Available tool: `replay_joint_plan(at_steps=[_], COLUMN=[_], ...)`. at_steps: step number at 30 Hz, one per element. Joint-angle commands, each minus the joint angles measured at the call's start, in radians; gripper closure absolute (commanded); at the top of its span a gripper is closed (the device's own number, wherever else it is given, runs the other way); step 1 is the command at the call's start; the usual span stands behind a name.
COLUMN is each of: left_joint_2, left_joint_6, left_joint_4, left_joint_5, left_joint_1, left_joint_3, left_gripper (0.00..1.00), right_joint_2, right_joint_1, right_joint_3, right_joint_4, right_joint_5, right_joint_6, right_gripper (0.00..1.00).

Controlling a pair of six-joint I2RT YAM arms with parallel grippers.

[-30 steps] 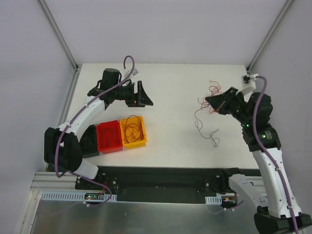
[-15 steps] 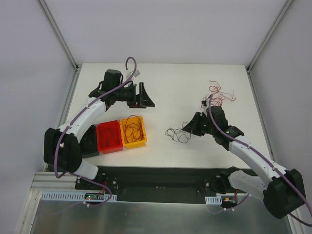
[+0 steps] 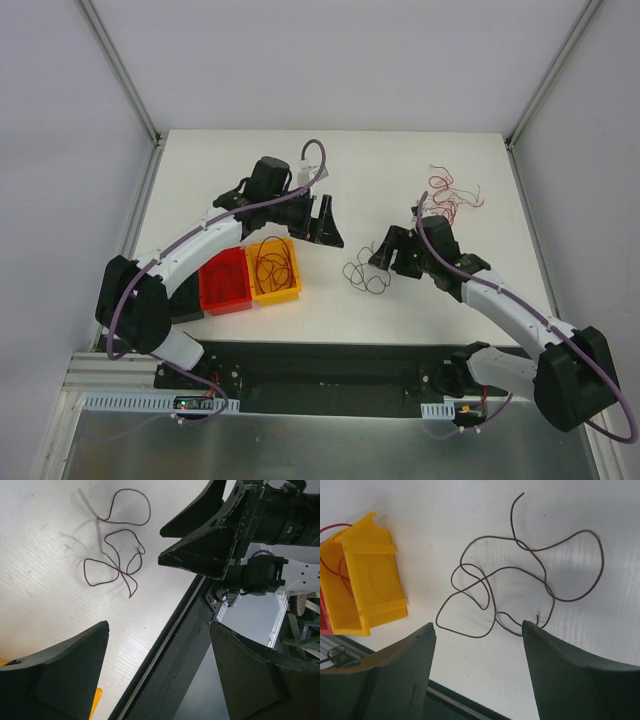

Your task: Untangle the cables

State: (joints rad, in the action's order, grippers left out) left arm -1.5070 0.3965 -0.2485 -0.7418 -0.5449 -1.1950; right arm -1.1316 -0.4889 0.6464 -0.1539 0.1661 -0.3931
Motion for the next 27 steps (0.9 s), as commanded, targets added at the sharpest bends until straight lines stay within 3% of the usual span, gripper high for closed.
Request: replay_joint_plan(at_steps=[1,5,9,11,15,18,22,27], left_joint_2=[0.004,0.005,-0.028,-0.071,-0.198,-0.294,-0.438,-0.594], left_joint_6=[-0.099,-0.169,-0.269,-0.265,-0.147,-0.139,-0.153,-0.146], left_joint_4=[-0.026,-0.041,-0.074,-0.084,-0.089,-0.087,-0.09,-0.129], left_joint_5=[0.094,0.206,0.464,0.527,0.464,0.473,0.53,0.642], left_joint_1=[-0.032,-0.096,-0.211,-0.265,-0.303,-0.348,-0.383,-0.389], left_joint_3=[-0.012,-0.006,-0.009,-0.024,-0.096,-0.185,-0.308,-0.446], left_gripper=[0.18,0.18,0.16,0.16,0.15,0.14,0.15,0.24], right_joint_2=[0.085,0.179,0.246,0.28,0.348,0.398,0.464,0.533], right_joint_1=[0.004,0.013,0.048,0.099,0.232,0.306,0.334,0.339], right_joint_3=[0.021,0.012,0.045,0.045,-0.016,-0.083,-0.146,-0.223], right_joint_4=[-0.021,-0.058,-0.128,-0.125,-0.072,-0.017,0.033,0.099], right_joint_5=[-0.124,-0.242,-0.376,-0.384,-0.292,-0.206,-0.201,-0.211], right_joint_6=[0.071,0.152,0.226,0.241,0.218,0.186,0.181,0.181], right_gripper=[0.26,0.23,0.23,0.23,0.23,0.23,0.23,0.23])
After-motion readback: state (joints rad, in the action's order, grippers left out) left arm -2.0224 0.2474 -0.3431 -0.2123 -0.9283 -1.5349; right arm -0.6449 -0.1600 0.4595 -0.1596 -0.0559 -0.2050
